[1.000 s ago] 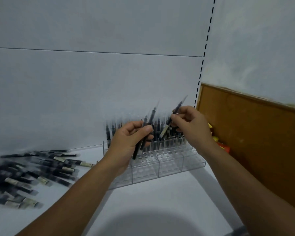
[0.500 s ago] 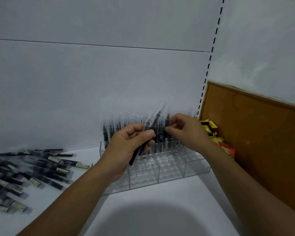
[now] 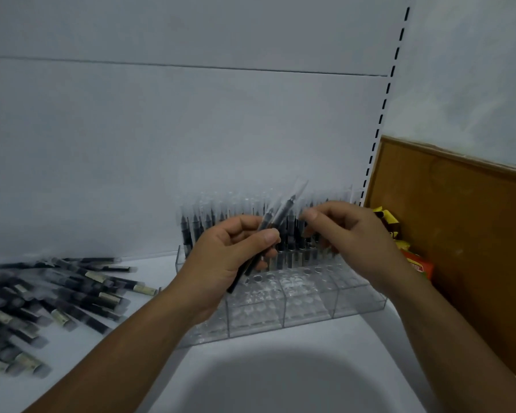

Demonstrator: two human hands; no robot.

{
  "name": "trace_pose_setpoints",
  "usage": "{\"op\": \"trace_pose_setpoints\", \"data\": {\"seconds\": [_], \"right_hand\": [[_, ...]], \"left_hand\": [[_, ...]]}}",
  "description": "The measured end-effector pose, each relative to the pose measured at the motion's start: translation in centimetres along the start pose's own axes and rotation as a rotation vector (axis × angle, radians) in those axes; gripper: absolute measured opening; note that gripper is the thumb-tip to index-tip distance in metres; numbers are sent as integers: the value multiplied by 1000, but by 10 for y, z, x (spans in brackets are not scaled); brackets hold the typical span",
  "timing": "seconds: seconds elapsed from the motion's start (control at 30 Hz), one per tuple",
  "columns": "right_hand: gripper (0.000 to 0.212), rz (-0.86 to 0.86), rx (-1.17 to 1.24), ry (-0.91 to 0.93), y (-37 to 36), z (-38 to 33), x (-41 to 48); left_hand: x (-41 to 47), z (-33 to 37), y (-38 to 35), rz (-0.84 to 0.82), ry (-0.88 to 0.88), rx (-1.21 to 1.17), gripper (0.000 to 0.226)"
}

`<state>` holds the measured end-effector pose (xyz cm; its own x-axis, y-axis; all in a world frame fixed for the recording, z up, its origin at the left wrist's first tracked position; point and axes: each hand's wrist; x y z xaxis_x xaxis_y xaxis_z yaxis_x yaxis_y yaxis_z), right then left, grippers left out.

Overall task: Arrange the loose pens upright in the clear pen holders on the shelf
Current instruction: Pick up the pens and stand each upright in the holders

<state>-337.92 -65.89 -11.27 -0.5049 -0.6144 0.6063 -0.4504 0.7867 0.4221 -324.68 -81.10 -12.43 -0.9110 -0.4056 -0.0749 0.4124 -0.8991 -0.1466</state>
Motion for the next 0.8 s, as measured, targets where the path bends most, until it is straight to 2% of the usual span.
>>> {"op": "trace_pose_setpoints", "data": {"seconds": [0.1,0.23,0.33,0.4,0.47,0.53,0.6,0.7,0.8], "right_hand": [[28,-65,169,1,-13,-14,-2],[11,10,282,6,-21,-15,-2],[11,24,329,-2,-25,-16,-3],[9,92,398,-20,-22,-17,-2],[7,257,462,-36,-10,-16,2],[7,436,399,-19,5,-11,5],[10,529,203,34,15,-2,7],[12,461,-60,82,16,12,8],[8,375,-158,71,12,20,7]], "left_hand": [[1,1,0,-17,-17,56,33],[1,1,0,-1,-35,90,26],[2,0,-2,-1,-36,76,28],[2,0,-2,-3,-31,37,29],[2,1,-1,-2,-21,6,29],[1,1,0,0,-18,11,29],[0,1,-1,13,-21,50,32],[0,2,-1,10,-24,76,33],[0,2,0,-13,-3,68,29]]}}
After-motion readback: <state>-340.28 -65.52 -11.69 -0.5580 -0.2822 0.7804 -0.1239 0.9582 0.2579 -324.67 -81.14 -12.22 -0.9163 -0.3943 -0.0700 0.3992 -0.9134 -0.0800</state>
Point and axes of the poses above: each hand's wrist, its own x-axis towards the middle knuckle, its own y-axis out of the back of the hand, z = x × y, and after that the axes turned 14 degrees about y, right-handed
